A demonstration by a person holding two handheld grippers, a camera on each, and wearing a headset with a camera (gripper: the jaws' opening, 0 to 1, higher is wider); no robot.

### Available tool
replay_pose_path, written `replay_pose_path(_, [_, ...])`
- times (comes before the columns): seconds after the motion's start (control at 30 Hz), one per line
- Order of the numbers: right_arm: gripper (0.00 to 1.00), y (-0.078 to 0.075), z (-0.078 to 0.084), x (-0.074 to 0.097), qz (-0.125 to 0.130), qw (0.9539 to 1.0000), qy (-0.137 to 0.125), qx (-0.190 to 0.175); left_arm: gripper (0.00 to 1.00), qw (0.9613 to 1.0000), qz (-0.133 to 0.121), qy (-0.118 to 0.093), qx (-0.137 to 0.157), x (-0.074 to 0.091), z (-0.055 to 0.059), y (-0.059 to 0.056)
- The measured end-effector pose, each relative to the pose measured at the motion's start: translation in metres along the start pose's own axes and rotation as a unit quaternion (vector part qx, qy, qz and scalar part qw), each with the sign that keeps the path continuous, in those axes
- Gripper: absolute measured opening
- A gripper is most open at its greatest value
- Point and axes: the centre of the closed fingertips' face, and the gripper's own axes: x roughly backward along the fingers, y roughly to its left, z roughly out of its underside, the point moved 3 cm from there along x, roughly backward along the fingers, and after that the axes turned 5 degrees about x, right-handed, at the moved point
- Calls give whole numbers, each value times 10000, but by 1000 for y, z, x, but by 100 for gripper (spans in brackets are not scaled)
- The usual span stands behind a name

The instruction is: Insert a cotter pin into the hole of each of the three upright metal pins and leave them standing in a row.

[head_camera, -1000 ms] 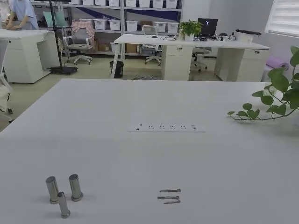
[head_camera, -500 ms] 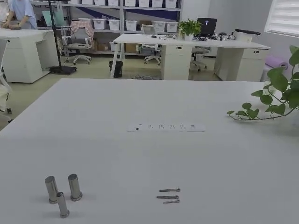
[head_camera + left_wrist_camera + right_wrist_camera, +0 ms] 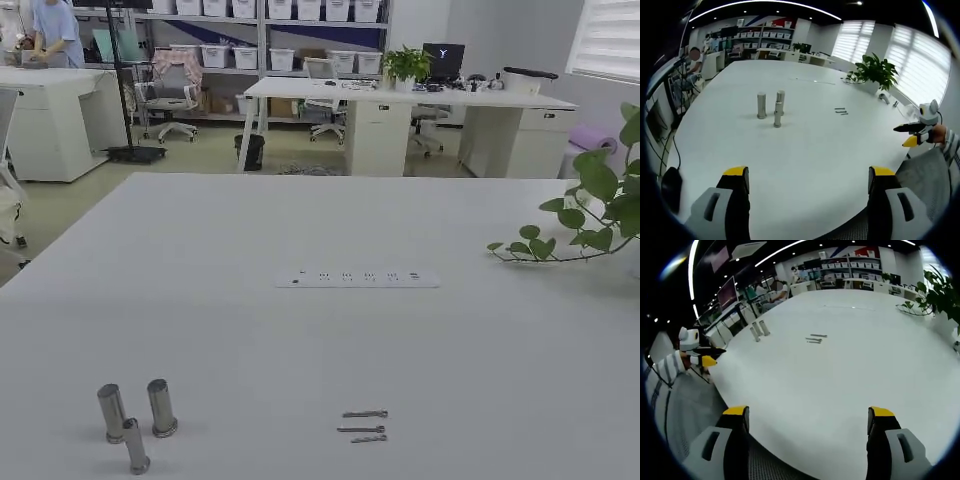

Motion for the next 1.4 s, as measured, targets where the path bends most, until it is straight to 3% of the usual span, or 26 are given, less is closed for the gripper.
replay_pose_path(0.43, [99,-4,-4,3,97,9999,24,75,99,9999,58,-56,-65,-7,-7,3])
replay_pose_path(0.93, [98,1,2,6,114,9996,219,95,99,9989,130,-248,-382,-25,-37,12])
replay_pose_path(1.1, [98,1,2,6,150,9996,222,48,99,9984,150,-384,-375,-31,-49,16])
replay_pose_path(1.27, [98,2,-2,4,171,9997,196,45,99,9974,178,-409,-571,-37,-57,15])
replay_pose_path(1.4, [98,6,-4,3,126,9996,234,120,86,9971,257,-418,-581,-42,-61,16])
